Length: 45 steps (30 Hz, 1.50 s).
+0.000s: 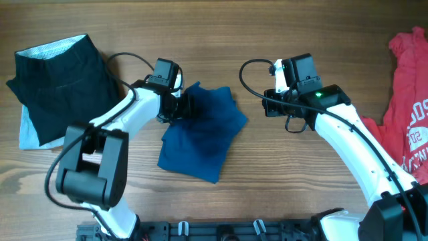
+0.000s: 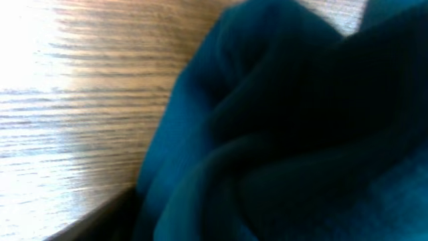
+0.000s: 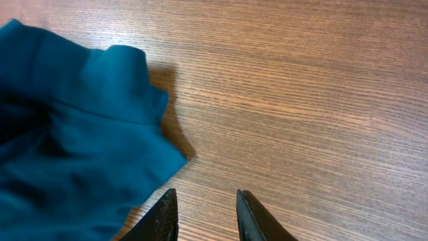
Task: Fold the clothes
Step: 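Carry the teal bundle with the left gripper onto the black garment stack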
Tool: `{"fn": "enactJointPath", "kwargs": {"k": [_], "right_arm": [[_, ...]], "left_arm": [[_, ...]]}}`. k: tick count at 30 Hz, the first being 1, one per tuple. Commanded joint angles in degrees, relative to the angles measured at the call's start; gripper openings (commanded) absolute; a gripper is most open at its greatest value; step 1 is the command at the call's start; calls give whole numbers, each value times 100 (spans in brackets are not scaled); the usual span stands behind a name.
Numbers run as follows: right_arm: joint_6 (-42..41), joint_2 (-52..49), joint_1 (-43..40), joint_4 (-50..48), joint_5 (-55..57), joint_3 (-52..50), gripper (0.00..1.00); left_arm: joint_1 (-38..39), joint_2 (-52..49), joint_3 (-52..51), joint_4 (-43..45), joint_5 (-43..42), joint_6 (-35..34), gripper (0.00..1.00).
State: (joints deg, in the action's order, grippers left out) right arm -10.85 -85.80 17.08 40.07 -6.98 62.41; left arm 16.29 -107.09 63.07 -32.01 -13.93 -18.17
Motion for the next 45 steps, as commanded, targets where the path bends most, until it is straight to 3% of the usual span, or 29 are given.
{"fn": "enactJointPath", "kwargs": {"k": [1, 2, 4, 5, 10, 15, 19, 26, 31, 45], "right_arm": [[31, 39, 9, 7, 103, 79, 29], [35, 39, 9, 9, 105, 79, 29], [35, 39, 9, 9, 105, 79, 29], [33, 39, 9, 9, 105, 79, 29], [37, 39, 9, 13, 109, 79, 29], [35, 39, 9, 55, 168, 79, 29], [35, 39, 9, 90, 168, 79, 29], [35, 39, 9, 166, 168, 79, 29], [37, 39, 9, 251, 168, 79, 29], [33, 39, 9, 284, 166, 74, 29]], "left_arm": [[-7, -446, -116, -50, -385, 348, 51], [-7, -446, -114, -50, -387, 413, 40], [-17, -409, -114, -50, -376, 452, 8], [-42, -376, -111, -48, -378, 452, 4], [-328, 107, 52, -205, 122, 422, 4], [-811, 1106, 317, -695, 1460, 343, 4], [-1283, 1858, 339, -730, 2013, 564, 4], [-2323, 2649, 339, -433, 2028, 1204, 4], [-2918, 2649, 339, 107, 2024, 1207, 4], [-3707, 2330, 339, 1657, 1847, 1519, 4]]}}
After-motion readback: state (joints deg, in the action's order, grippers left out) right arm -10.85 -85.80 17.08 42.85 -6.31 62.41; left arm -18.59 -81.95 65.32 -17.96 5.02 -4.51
